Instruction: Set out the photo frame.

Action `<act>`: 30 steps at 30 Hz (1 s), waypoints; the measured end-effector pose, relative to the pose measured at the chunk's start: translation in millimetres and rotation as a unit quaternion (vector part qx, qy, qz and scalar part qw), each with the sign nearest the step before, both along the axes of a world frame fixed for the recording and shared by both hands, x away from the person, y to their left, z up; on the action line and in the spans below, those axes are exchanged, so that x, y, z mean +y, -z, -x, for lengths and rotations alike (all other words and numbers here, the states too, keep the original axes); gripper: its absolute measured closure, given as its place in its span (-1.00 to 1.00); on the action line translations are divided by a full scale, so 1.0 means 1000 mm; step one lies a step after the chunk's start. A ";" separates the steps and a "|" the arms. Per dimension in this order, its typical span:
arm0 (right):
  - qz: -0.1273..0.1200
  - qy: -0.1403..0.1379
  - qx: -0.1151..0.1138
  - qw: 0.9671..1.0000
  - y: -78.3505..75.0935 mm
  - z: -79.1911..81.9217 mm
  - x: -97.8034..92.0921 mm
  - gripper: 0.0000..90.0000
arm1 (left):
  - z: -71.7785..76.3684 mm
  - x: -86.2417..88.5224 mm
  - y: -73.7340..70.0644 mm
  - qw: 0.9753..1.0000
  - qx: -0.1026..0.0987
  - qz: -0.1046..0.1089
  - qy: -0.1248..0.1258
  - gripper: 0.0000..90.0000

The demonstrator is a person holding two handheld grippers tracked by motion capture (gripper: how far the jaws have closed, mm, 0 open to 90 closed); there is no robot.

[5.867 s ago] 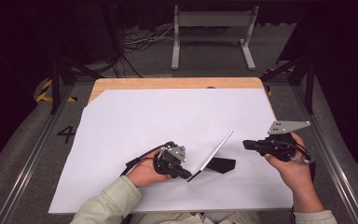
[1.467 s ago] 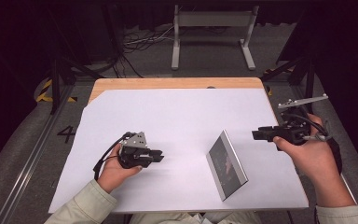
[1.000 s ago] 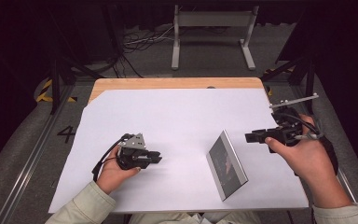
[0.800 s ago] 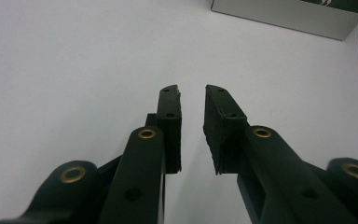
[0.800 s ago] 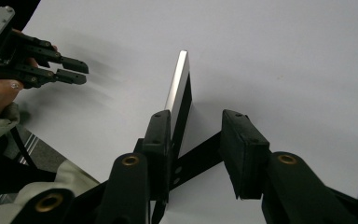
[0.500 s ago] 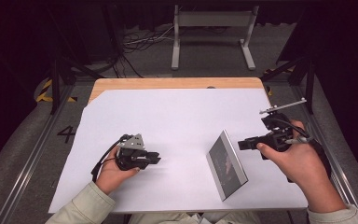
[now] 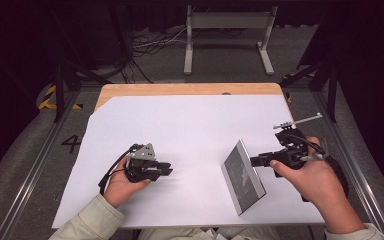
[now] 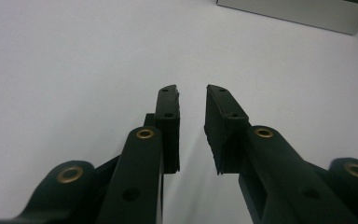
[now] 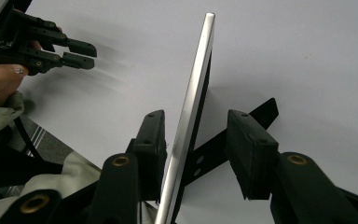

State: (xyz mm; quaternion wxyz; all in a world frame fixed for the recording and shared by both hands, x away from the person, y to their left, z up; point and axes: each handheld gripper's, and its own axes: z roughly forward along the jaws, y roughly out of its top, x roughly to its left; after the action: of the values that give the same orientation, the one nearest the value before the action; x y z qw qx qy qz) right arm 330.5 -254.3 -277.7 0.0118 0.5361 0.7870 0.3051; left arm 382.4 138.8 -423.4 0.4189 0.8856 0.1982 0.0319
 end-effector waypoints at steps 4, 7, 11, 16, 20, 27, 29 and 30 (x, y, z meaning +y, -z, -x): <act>0.001 0.001 0.004 1.000 0.005 -0.001 0.003 0.30 | -0.002 0.002 0.001 1.000 0.001 0.002 -0.005 0.66; 0.003 0.000 0.007 1.000 0.008 -0.002 0.004 0.32 | -0.003 0.003 0.001 1.000 -0.002 0.001 -0.009 0.65; 0.009 0.003 0.007 1.000 0.012 -0.004 0.006 0.35 | -0.003 0.003 0.001 1.000 -0.004 -0.002 -0.011 0.62; 0.012 0.003 0.010 1.000 0.017 -0.006 0.010 0.38 | -0.003 0.003 0.002 1.000 -0.007 -0.002 -0.011 0.61; 0.015 -0.001 0.012 1.000 0.019 -0.007 0.012 0.42 | -0.003 0.003 0.002 1.000 -0.007 -0.005 -0.011 0.61; 0.016 -0.002 0.019 1.000 0.019 -0.006 0.016 0.66 | -0.003 0.002 0.002 1.000 -0.010 -0.007 -0.009 0.62; 0.020 0.000 0.019 1.000 0.018 -0.005 0.019 0.70 | -0.003 0.002 0.002 1.000 -0.011 -0.007 -0.008 0.62; 0.024 0.002 0.021 0.999 0.017 -0.005 0.020 0.71 | -0.003 0.002 0.002 1.000 -0.010 -0.007 -0.008 0.62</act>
State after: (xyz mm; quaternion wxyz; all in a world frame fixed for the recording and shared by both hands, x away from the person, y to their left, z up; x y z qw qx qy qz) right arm 335.7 -234.6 -294.6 0.0092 0.5436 0.7930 0.2748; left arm 385.6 141.2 -425.3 0.4145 0.8864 0.2010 0.0460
